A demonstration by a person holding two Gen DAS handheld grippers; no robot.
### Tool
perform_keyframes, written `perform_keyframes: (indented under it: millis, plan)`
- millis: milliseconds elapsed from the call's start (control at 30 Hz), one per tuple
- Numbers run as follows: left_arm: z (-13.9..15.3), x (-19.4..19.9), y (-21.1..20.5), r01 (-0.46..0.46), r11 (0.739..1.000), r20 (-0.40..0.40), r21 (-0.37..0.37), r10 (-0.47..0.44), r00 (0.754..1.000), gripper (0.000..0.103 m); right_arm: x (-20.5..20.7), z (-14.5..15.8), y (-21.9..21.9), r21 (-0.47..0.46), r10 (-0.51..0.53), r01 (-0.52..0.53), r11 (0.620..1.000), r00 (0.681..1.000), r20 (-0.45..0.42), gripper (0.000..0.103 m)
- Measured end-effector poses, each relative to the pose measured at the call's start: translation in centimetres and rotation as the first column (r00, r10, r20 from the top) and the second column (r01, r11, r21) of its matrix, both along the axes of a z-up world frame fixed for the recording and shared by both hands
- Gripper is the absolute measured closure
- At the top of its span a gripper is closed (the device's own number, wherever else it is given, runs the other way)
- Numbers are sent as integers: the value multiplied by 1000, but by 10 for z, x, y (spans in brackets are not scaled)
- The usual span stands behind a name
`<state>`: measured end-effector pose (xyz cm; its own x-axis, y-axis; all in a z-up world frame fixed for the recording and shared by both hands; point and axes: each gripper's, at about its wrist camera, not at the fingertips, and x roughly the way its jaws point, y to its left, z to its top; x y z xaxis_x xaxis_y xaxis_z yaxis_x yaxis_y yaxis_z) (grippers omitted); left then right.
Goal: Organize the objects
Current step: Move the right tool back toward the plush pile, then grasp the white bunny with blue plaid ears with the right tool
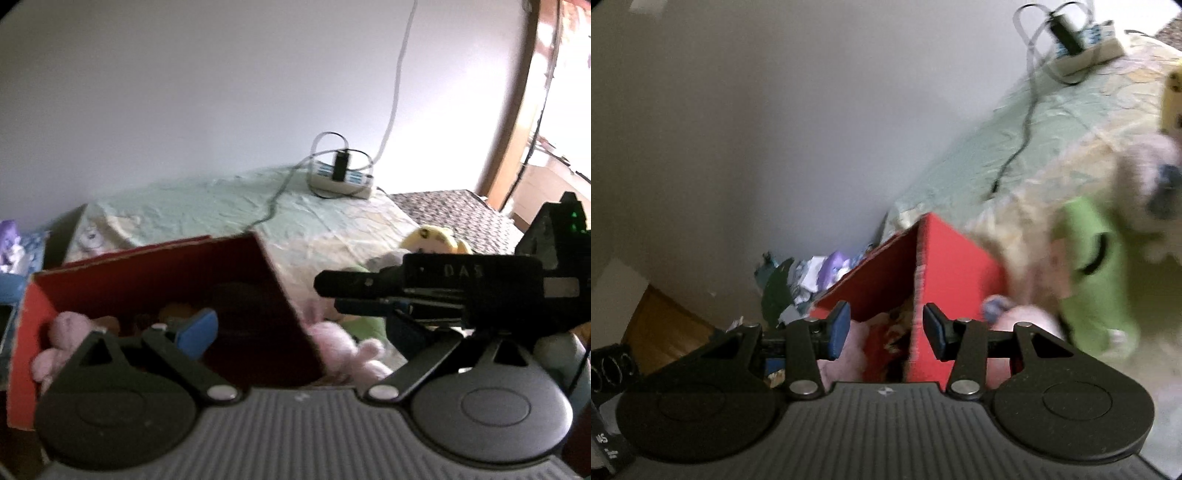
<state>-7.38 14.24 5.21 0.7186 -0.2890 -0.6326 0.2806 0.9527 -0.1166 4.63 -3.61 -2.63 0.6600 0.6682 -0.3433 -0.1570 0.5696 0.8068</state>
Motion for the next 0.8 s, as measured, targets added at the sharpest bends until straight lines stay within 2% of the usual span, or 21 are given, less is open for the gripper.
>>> perform_keyframes:
  millis: [200,433,600,800]
  plan:
    - [-9,-2,-30,91,996,-49,-23,-92,995,5,-10,-21,-38,-7,-73,72,997,996,-56,55]
    - [-32,-6,-68,212,976,-123,-43,-216,969,5,-18,-54,-69,-19,-103,102,995,984,-148,55]
    - [-57,3,-79,217,975,-217,-58,-224,950,5,-14,-62,-67,-15,-42,40,999,989,-141,55]
    - [-82,13,-80,178,978,-305,-105,-202,931,5,-7,-63,-42,-131,83,-94,987,992,-90,54]
